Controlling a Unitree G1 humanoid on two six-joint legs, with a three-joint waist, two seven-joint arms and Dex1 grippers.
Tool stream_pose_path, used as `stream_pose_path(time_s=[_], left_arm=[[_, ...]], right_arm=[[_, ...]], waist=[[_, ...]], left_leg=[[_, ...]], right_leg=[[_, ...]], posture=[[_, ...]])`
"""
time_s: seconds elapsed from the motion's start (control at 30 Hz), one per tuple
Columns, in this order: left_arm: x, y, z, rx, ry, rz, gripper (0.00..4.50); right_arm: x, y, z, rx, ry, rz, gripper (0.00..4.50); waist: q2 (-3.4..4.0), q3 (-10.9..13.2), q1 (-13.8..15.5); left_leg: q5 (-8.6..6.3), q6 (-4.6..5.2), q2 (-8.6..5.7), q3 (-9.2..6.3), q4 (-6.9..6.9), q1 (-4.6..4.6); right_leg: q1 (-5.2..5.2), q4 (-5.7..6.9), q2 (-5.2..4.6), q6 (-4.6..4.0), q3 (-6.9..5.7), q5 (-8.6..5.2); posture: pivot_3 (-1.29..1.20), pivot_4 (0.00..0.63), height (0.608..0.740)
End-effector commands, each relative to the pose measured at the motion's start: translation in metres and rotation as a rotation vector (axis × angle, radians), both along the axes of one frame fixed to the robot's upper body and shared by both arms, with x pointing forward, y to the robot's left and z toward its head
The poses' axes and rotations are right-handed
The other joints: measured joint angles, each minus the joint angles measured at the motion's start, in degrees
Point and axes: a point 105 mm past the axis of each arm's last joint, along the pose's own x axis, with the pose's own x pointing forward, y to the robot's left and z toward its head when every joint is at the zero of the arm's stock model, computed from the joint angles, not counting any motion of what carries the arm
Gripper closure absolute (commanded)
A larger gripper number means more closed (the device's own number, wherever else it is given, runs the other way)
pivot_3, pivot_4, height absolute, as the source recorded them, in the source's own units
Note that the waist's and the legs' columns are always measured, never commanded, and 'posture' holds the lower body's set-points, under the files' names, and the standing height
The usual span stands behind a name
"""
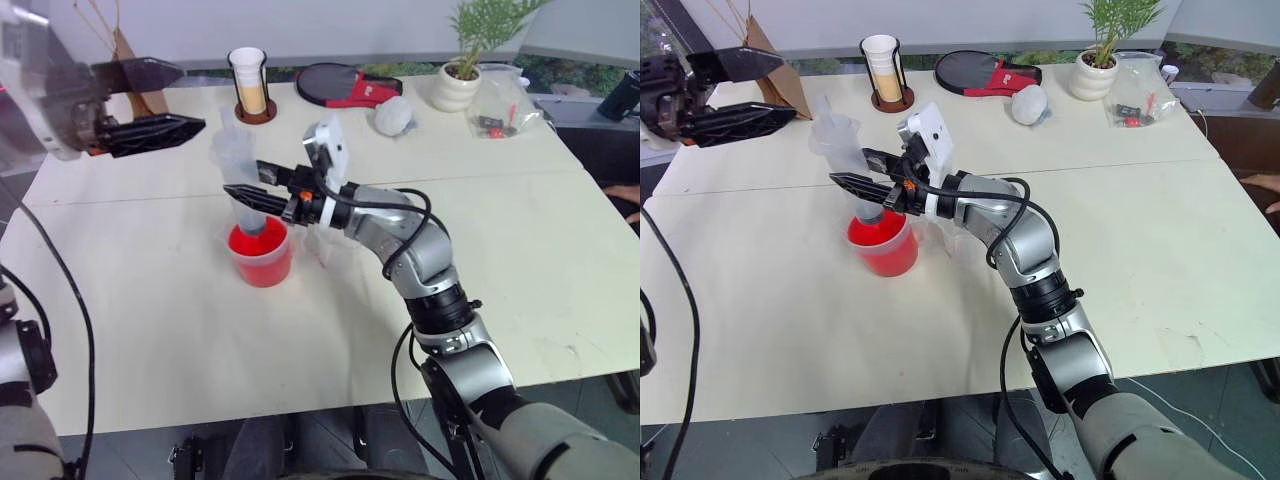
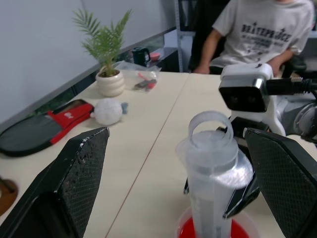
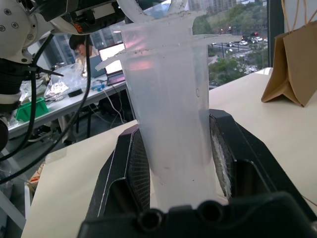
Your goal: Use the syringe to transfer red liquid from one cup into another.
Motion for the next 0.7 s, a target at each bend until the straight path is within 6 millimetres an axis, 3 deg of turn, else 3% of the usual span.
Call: stream_pose_path(time_s=[0.03, 0.2, 0.7], left_arm=[[0.002, -0.008, 0.0, 0.038, -0.038, -0.004, 0.0], [0.01, -0.004, -0.001, 0.033, -0.041, 0.005, 0.0], [0.006, 0.005, 0.008, 0.013, -0.047, 0.0, 0.0]], right_arm=[[-0.009, 0.005, 0.015, 0.034, -0.038, 0.036, 3.11], [-0.012, 0.005, 0.015, 0.036, -0.036, 0.043, 3.11], [-0.008, 0.003, 0.011, 0.039, -0.006, 0.016, 3.11]], waist=[[0.0, 0.0, 0.0], [0.0, 0.0, -0.06], [0.0, 0.0, -0.08]], left_leg=[[0.0, 0.0, 0.0, 0.0, 0.0, 0.0], [0.0, 0.0, 0.0, 0.02, -0.01, 0.0], [0.0, 0.0, 0.0, 0.01, -0.01, 0.0]], right_leg=[[0.0, 0.0, 0.0, 0.0, 0.0, 0.0], [-0.01, 0.0, 0.01, 0.0, 0.0, 0.0], [-0.01, 0.0, 0.02, 0.0, 0.01, 0.0]], posture=[[0.0, 0.15, 0.74], [0.0, 0.15, 0.74], [0.0, 0.15, 0.74]])
